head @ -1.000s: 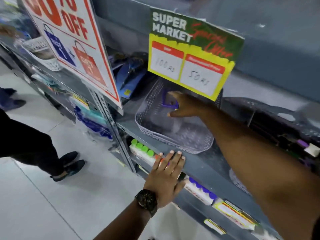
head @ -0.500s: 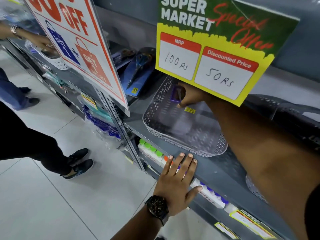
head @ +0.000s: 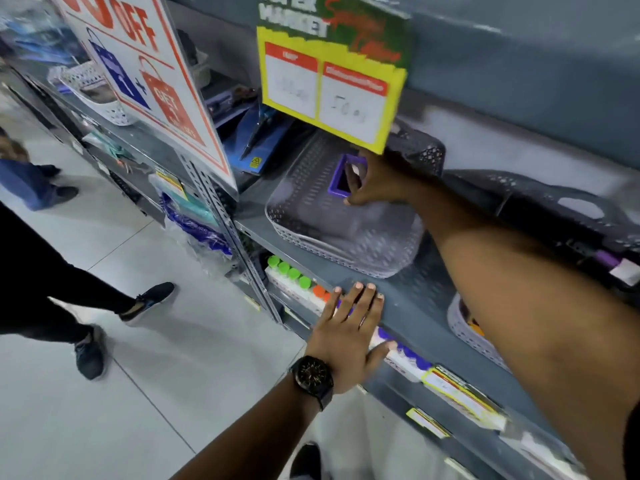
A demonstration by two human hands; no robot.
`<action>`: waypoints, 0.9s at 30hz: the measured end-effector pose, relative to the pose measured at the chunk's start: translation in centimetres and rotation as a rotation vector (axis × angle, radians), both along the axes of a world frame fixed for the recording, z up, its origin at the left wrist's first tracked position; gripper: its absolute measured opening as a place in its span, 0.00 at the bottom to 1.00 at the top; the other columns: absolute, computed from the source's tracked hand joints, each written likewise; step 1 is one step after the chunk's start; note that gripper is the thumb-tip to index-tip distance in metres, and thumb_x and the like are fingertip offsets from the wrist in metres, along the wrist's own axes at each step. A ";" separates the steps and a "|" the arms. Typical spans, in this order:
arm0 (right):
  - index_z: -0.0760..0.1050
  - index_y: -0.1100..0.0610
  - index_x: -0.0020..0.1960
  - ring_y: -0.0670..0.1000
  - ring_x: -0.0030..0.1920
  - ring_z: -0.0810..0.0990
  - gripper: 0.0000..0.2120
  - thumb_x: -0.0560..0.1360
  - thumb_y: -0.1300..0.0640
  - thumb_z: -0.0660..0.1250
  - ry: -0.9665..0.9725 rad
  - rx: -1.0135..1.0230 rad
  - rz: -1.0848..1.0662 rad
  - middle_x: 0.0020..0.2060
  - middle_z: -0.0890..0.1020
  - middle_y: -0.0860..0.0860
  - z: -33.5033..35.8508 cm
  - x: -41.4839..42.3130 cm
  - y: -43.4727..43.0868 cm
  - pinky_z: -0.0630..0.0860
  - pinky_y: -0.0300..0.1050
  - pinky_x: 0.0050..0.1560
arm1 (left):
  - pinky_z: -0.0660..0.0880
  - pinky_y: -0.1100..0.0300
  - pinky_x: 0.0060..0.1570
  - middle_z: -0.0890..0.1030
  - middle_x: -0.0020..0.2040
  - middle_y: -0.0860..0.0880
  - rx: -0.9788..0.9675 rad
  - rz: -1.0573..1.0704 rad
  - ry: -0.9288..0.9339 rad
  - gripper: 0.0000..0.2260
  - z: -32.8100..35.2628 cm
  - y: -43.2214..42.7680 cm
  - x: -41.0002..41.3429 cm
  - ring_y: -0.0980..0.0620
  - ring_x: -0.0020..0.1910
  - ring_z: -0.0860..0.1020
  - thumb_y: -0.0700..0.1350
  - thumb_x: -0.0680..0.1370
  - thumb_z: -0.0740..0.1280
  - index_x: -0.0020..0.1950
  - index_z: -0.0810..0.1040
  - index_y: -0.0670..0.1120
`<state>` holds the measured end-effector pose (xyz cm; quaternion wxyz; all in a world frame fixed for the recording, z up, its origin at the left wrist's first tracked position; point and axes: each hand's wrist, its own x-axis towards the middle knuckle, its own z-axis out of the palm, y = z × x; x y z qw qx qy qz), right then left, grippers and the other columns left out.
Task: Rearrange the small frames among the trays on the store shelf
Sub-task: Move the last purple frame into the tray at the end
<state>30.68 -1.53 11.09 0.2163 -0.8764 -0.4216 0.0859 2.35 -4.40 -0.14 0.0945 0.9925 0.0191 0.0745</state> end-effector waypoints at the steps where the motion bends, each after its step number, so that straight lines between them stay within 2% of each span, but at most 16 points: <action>1: 0.66 0.52 0.69 0.55 0.52 0.83 0.47 0.55 0.39 0.78 -0.060 0.011 0.001 0.53 0.83 0.52 0.5 -0.6 -1.2 0.73 0.40 0.47 | 0.58 0.40 0.74 0.65 0.77 0.44 0.003 -0.035 0.014 0.32 0.2 -0.9 0.0 0.43 0.77 0.59 0.62 0.81 0.56 0.78 0.61 0.42; 4: 0.63 0.52 0.74 0.51 0.56 0.81 0.54 0.53 0.40 0.79 -0.082 0.064 0.013 0.58 0.82 0.51 2.4 -2.4 -7.0 0.75 0.42 0.58 | 0.60 0.41 0.74 0.66 0.77 0.42 -0.020 -0.091 0.004 0.33 1.1 -4.8 0.3 0.42 0.76 0.62 0.61 0.80 0.59 0.77 0.62 0.41; 7: 0.64 0.54 0.74 0.50 0.56 0.80 0.52 0.54 0.42 0.79 -0.040 0.124 -0.019 0.57 0.82 0.50 3.8 -4.6 -14.8 0.74 0.40 0.59 | 0.59 0.43 0.74 0.66 0.76 0.41 -0.019 -0.126 0.011 0.33 2.3 -9.5 0.7 0.40 0.75 0.63 0.61 0.79 0.60 0.77 0.62 0.39; 9: 0.64 0.55 0.74 0.48 0.58 0.78 0.51 0.55 0.46 0.81 0.026 0.134 -0.024 0.59 0.80 0.51 4.1 -6.0 -19.0 0.72 0.39 0.63 | 0.55 0.44 0.76 0.64 0.77 0.39 -0.026 -0.078 0.047 0.35 2.7 -11.4 0.9 0.40 0.76 0.61 0.62 0.80 0.58 0.77 0.60 0.38; 11: 0.65 0.56 0.73 0.43 0.56 0.76 0.49 0.57 0.48 0.82 0.061 0.143 -0.069 0.60 0.79 0.50 4.2 -7.4 -24.2 0.67 0.28 0.58 | 0.52 0.46 0.77 0.62 0.78 0.40 -0.019 -0.010 0.067 0.35 3.1 -13.6 0.5 0.42 0.78 0.58 0.63 0.80 0.56 0.78 0.59 0.39; 12: 0.67 0.55 0.71 0.44 0.55 0.77 0.47 0.57 0.47 0.82 0.053 0.152 -0.102 0.58 0.80 0.50 4.2 -8.1 -27.1 0.67 0.27 0.55 | 0.51 0.46 0.77 0.62 0.78 0.41 -0.008 0.017 0.073 0.35 3.4 -15.0 0.2 0.43 0.78 0.57 0.63 0.80 0.56 0.78 0.58 0.40; 14: 0.69 0.53 0.68 0.50 0.55 0.79 0.45 0.55 0.41 0.79 -0.003 0.136 -0.146 0.57 0.81 0.51 4.2 -9.4 -31.6 0.73 0.39 0.58 | 0.53 0.44 0.76 0.61 0.79 0.42 -0.006 0.043 0.071 0.34 3.6 -17.0 -0.7 0.42 0.78 0.58 0.61 0.80 0.58 0.79 0.59 0.41; 16: 0.67 0.50 0.70 0.52 0.58 0.78 0.49 0.53 0.37 0.77 -0.056 0.138 -0.169 0.59 0.80 0.51 4.0 -10.2 -36.4 0.75 0.48 0.60 | 0.56 0.42 0.75 0.61 0.78 0.41 -0.009 0.001 0.077 0.33 3.9 -19.9 -1.5 0.41 0.78 0.59 0.59 0.80 0.59 0.78 0.59 0.40; 20: 0.66 0.49 0.72 0.49 0.59 0.80 0.51 0.53 0.42 0.81 0.066 0.201 -0.237 0.60 0.80 0.50 3.4 -10.8 -45.7 0.76 0.49 0.62 | 0.51 0.45 0.77 0.55 0.80 0.42 0.058 -0.154 0.144 0.34 4.1 -26.6 -1.8 0.42 0.79 0.54 0.61 0.81 0.54 0.79 0.54 0.41; 23: 0.64 0.43 0.71 0.46 0.57 0.80 0.52 0.51 0.41 0.81 0.067 0.163 -0.317 0.60 0.80 0.45 3.1 -10.6 -52.4 0.77 0.46 0.62 | 0.52 0.44 0.76 0.59 0.79 0.40 0.047 -0.271 0.141 0.34 4.3 -31.4 -1.2 0.41 0.78 0.57 0.61 0.81 0.55 0.79 0.57 0.40; 25: 0.66 0.44 0.69 0.48 0.54 0.82 0.50 0.50 0.44 0.82 0.123 0.145 -0.357 0.55 0.82 0.45 2.9 -10.3 -56.8 0.79 0.45 0.57 | 0.54 0.44 0.76 0.61 0.79 0.40 0.037 -0.334 0.130 0.33 4.2 -34.3 -0.5 0.40 0.77 0.59 0.60 0.81 0.57 0.78 0.59 0.39; 27: 0.69 0.45 0.64 0.51 0.48 0.84 0.45 0.50 0.44 0.81 0.111 0.089 -0.386 0.49 0.83 0.47 2.7 -9.8 -60.9 0.80 0.45 0.50 | 0.53 0.44 0.76 0.58 0.80 0.41 0.056 -0.378 0.158 0.34 3.9 -36.8 0.1 0.42 0.78 0.56 0.61 0.81 0.55 0.79 0.56 0.40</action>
